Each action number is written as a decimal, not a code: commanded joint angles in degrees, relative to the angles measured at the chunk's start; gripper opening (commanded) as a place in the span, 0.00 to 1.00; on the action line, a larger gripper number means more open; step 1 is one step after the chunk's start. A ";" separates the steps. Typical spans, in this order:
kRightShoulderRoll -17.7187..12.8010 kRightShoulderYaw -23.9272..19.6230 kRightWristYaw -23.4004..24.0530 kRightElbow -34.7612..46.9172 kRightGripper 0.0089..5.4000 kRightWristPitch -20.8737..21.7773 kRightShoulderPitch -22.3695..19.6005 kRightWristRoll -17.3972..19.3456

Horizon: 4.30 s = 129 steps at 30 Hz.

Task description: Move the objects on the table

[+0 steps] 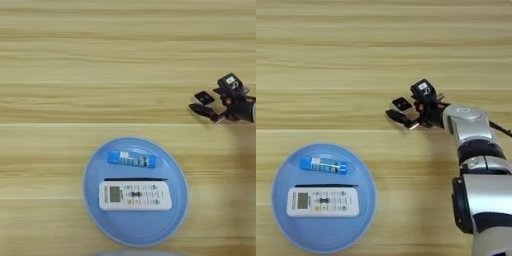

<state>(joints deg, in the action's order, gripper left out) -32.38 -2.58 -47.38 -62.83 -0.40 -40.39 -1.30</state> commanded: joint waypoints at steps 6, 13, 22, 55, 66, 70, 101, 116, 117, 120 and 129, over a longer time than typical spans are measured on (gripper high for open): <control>-1.05 -0.90 2.38 -1.75 1.00 1.22 -7.33 0.16; -0.54 -0.77 2.83 -3.65 0.91 1.44 -8.03 -0.12; -0.36 -0.41 4.44 -6.06 0.71 0.89 -8.54 -1.05; 0.22 -0.14 2.06 -3.62 0.46 2.51 -8.63 -0.92; 0.61 -0.14 -9.51 13.92 0.46 3.09 -0.99 2.93; 0.06 -0.11 -14.12 25.77 0.46 0.95 3.87 5.45; -7.71 9.69 -38.14 76.05 0.46 -2.50 28.07 16.43; -10.88 18.82 -42.97 77.44 0.46 -2.00 29.56 12.38; -11.01 19.33 -43.11 77.35 0.46 -1.84 29.59 11.87; -11.27 20.57 -42.97 77.64 0.46 -1.81 29.88 10.88; -11.15 23.67 -42.27 77.85 0.46 -1.83 30.16 8.58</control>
<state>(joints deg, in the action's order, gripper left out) -42.11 22.13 -91.83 13.41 -3.23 -7.87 7.33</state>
